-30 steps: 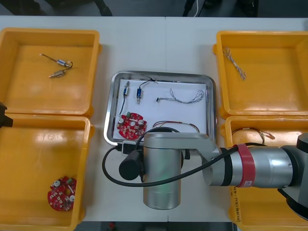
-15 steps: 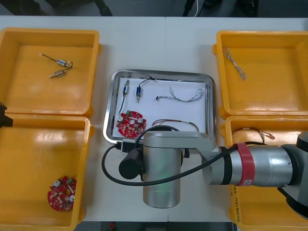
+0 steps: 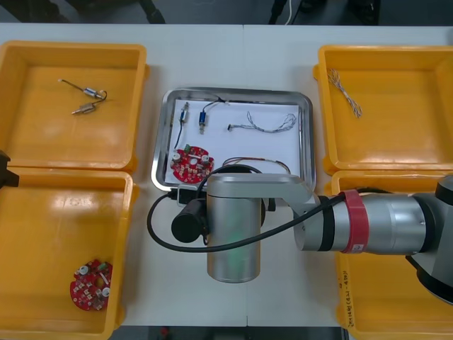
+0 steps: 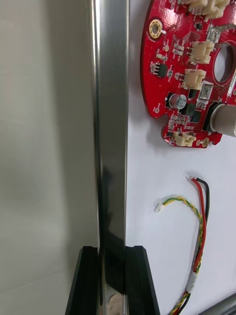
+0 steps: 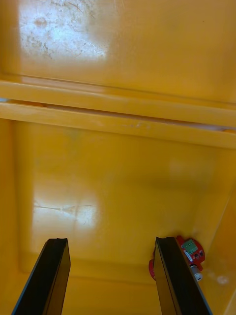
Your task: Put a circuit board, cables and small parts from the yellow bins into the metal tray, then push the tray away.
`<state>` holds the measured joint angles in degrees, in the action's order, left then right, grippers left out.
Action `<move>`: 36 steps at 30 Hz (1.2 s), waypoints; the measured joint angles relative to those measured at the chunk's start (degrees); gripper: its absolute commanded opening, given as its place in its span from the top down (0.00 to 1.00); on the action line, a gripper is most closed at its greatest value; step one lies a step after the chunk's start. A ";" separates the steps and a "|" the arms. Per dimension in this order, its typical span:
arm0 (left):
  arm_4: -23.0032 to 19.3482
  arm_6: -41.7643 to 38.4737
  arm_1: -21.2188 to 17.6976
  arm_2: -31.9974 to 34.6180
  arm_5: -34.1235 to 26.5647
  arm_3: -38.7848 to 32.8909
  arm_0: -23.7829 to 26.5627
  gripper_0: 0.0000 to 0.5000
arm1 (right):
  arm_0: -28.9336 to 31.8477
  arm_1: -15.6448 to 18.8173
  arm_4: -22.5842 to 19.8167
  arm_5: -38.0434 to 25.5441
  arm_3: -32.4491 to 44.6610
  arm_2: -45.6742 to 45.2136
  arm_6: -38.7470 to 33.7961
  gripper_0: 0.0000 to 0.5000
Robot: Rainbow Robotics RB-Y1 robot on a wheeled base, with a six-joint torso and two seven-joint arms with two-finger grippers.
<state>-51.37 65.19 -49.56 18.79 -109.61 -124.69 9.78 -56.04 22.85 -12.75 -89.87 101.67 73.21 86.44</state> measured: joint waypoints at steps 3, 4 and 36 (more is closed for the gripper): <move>0.00 0.00 0.00 0.00 0.00 0.00 0.00 0.00 | -1.17 0.00 -0.02 0.52 -1.05 0.47 0.00 1.00; 0.00 0.00 0.00 0.00 0.00 0.00 0.00 0.00 | -1.63 0.00 -0.02 0.79 -1.54 0.75 0.00 1.00; 0.00 0.00 0.00 0.00 0.00 -0.01 0.00 0.00 | -9.34 -0.01 -1.40 6.86 -11.20 2.06 2.42 1.00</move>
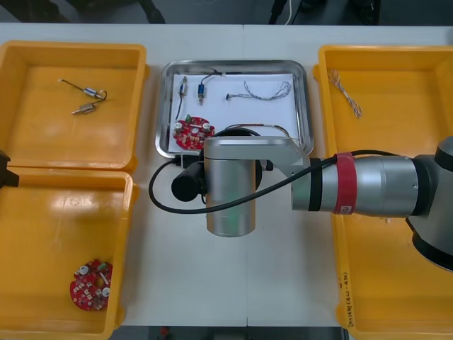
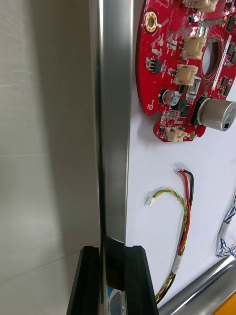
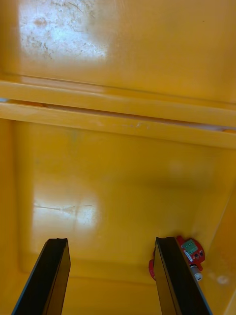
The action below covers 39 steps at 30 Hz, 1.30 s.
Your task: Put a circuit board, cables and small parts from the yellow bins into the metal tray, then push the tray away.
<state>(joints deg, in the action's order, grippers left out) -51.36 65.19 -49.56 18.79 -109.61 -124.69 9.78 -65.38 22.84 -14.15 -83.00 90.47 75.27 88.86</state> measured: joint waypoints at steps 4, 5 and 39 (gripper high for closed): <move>0.00 0.00 0.00 0.00 0.00 0.00 0.00 0.00 | -0.81 0.00 -0.13 1.05 -0.71 0.00 0.00 1.00; 0.00 0.00 0.00 0.00 0.00 0.00 0.00 0.00 | -0.96 0.00 -0.14 1.28 -0.89 0.00 0.00 1.00; 0.00 0.00 0.00 0.00 0.00 0.00 0.00 0.00 | -4.50 0.00 0.95 14.56 -11.26 0.00 0.05 1.00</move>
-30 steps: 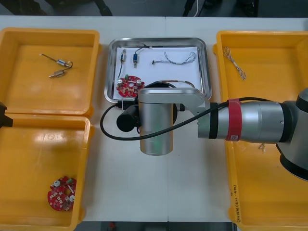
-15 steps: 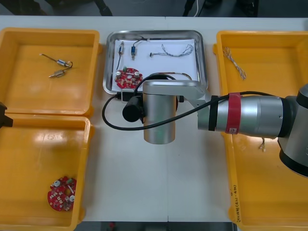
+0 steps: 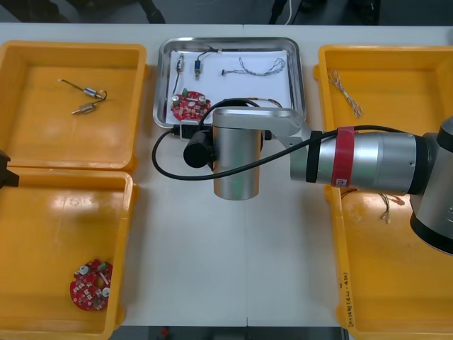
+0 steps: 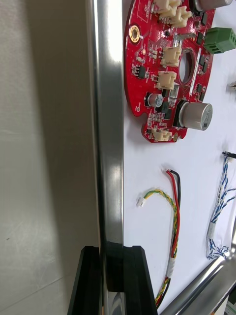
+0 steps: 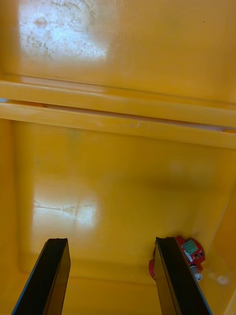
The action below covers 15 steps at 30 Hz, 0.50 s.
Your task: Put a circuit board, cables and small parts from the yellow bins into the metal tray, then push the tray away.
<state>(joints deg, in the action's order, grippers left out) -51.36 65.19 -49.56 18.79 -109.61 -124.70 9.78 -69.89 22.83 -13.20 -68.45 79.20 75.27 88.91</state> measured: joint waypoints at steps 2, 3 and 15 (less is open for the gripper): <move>0.00 0.00 0.00 0.00 0.00 0.00 0.00 0.00 | -0.05 0.01 0.05 2.02 -0.99 0.00 0.00 1.00; 0.00 0.00 0.00 0.00 0.00 0.00 0.00 0.00 | -0.05 0.01 0.10 2.95 -1.43 0.00 0.00 1.00; 0.01 0.00 0.00 0.00 0.00 0.00 0.00 0.00 | -0.06 0.01 0.88 6.09 -4.41 0.00 0.00 1.00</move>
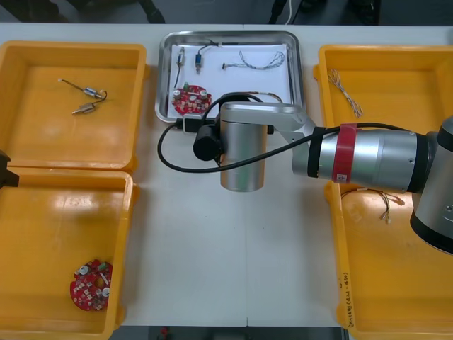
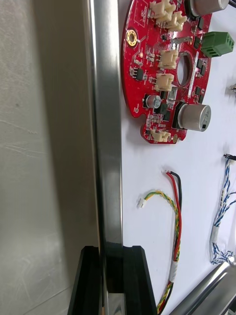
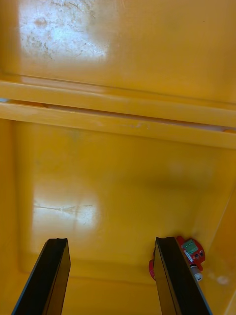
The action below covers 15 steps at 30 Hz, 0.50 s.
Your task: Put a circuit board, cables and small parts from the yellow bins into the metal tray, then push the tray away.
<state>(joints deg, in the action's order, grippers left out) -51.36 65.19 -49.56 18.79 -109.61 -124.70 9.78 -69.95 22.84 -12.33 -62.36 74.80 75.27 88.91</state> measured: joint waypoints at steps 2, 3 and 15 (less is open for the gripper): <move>0.00 0.00 0.00 0.00 0.00 0.00 0.00 0.00 | 0.00 0.00 0.01 0.19 -0.13 0.00 0.00 1.00; 0.00 0.00 0.00 0.00 0.00 0.00 0.00 0.00 | 0.00 0.00 0.01 0.29 -0.17 0.00 0.00 1.00; 0.01 0.00 0.00 0.00 0.00 0.00 0.00 0.00 | -0.02 0.00 0.03 0.43 -0.23 0.00 0.00 0.00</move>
<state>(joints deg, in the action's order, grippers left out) -51.35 65.19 -49.56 18.79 -109.61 -124.70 9.78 -69.97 22.84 -12.30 -61.93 74.57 75.28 88.91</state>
